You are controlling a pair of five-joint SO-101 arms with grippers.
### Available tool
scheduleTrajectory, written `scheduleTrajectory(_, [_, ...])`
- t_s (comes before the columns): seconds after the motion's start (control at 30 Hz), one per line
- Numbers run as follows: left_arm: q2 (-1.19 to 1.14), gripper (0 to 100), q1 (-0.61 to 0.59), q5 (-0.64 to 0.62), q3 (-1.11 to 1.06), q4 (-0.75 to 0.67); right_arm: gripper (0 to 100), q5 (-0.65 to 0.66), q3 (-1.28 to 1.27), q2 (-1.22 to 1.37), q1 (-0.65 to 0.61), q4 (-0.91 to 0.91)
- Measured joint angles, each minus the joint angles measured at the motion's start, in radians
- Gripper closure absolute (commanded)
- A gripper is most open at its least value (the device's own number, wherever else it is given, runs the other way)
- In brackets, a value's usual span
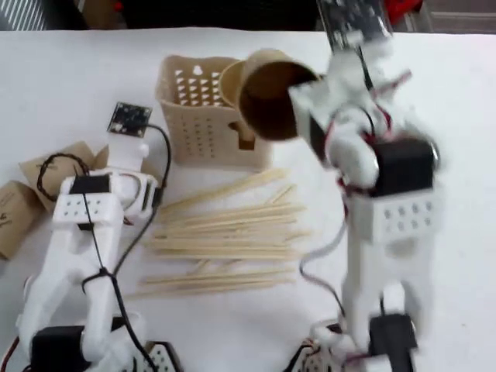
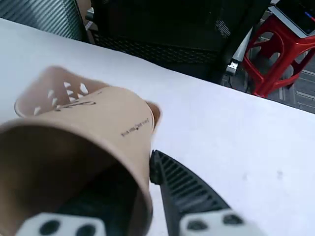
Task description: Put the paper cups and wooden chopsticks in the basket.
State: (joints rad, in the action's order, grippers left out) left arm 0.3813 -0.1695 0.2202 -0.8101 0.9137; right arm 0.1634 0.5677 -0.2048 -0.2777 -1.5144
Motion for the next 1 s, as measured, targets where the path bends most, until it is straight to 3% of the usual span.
scheduleTrajectory(0.4, [0.000, 78, 0.000, 0.000, 0.000, 0.000, 98.3, -0.087, 0.578, 0.562, -0.029, -0.176])
scheduleTrajectory(1.0, [0.000, 78, 0.000, 0.000, 0.000, 0.000, 98.1, -0.092, 0.637, 0.675, -0.012, -0.201])
